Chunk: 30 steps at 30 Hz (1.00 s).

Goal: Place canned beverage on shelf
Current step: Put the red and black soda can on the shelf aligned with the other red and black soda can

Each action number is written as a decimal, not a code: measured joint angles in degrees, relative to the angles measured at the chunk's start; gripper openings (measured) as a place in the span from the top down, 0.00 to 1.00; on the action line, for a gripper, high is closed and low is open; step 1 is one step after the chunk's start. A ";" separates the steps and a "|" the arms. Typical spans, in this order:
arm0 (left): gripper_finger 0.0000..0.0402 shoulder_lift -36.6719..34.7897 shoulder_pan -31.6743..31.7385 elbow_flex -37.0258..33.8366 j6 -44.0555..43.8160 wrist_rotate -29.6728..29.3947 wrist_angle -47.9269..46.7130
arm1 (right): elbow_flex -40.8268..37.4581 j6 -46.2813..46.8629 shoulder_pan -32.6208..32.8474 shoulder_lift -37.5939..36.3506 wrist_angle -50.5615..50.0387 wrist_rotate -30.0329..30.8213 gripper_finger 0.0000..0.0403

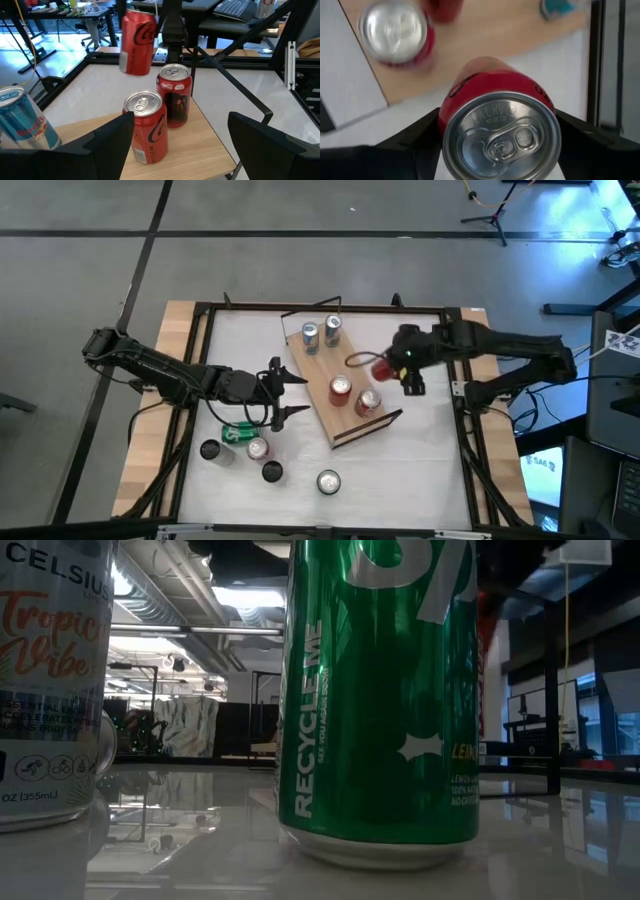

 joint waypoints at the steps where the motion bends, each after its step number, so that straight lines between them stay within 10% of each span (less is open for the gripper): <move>1: 0.22 0.00 0.00 0.01 0.00 0.00 0.00 | 0.01 -1.50 -1.03 0.35 1.69 -1.25 0.26; 30: 0.22 0.01 -0.01 -0.01 0.01 -0.02 0.15 | 0.02 -14.55 -3.87 14.03 13.73 -12.21 0.25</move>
